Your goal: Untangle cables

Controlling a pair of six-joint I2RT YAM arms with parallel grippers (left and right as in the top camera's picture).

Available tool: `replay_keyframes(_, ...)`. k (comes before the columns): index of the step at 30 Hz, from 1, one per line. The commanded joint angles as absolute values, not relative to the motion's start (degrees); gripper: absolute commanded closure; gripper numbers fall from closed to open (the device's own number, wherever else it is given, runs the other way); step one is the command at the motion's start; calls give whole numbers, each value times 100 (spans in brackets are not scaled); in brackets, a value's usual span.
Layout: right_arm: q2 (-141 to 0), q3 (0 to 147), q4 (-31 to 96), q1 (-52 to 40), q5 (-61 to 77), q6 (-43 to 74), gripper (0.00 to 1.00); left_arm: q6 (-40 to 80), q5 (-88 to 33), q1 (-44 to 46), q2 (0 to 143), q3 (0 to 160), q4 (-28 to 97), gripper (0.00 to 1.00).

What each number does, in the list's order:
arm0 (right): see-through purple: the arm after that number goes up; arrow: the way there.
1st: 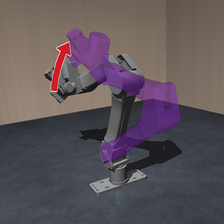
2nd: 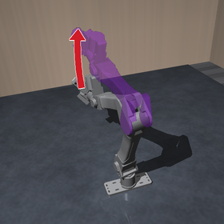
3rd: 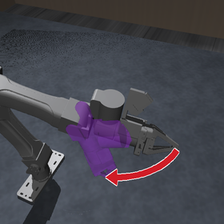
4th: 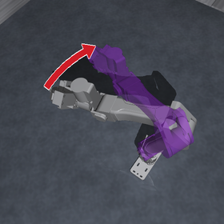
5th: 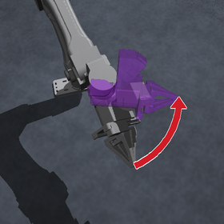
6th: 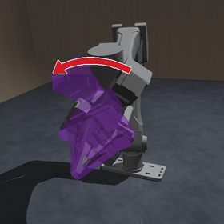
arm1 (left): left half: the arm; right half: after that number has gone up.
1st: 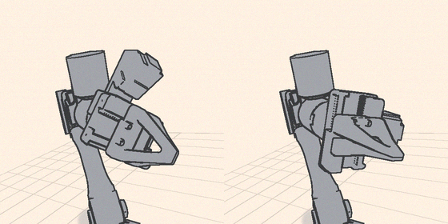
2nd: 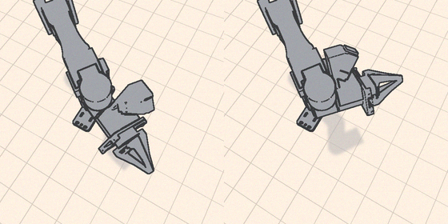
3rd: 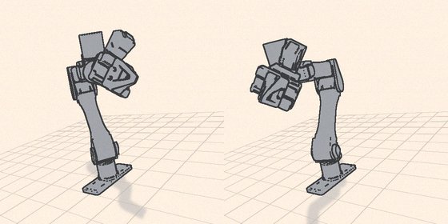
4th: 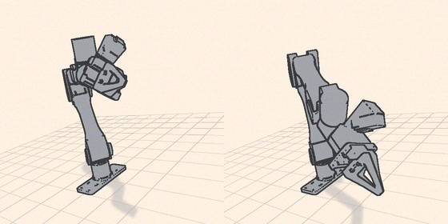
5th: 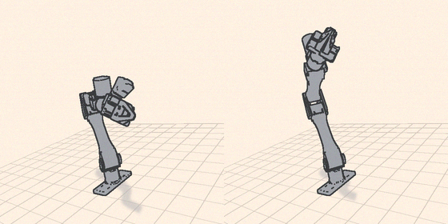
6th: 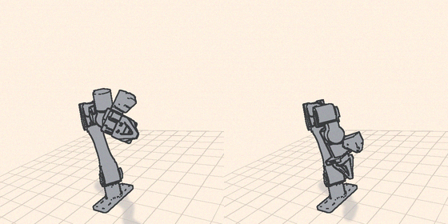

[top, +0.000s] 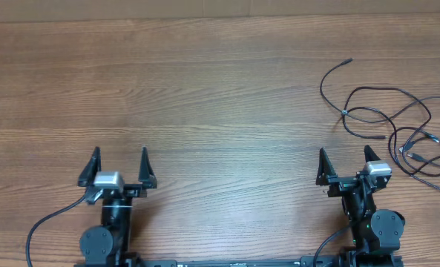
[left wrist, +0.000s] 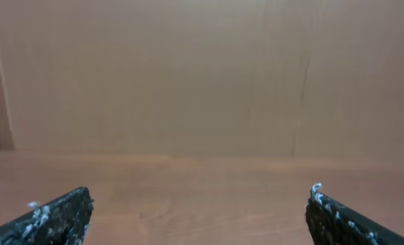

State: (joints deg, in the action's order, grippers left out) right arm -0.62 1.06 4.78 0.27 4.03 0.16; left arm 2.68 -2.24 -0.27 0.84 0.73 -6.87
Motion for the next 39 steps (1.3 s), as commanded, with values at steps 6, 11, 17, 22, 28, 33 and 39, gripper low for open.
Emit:
replay_keyframes(6,-16,45,460,-5,368,-3,0,-43,-572,-62,19,27,414,0)
replay_keyframes(11,-16,45,458,-5,368,-3,0,-45,-558,-62,32,27,403,0)
replay_keyframes(17,-16,45,458,-5,368,-3,0,-45,-558,-62,32,27,403,1)
replay_keyframes(22,-16,45,458,-5,368,-3,0,-45,-558,-62,32,27,403,1)
replay_keyframes(28,-16,45,460,-5,368,-3,0,-45,-558,-62,32,27,403,1)
replay_keyframes(33,-16,45,460,-5,368,-3,0,-45,-558,-62,32,27,403,1)
replay_keyframes(39,-16,45,458,-5,368,-3,0,-45,-558,-62,32,27,403,0)
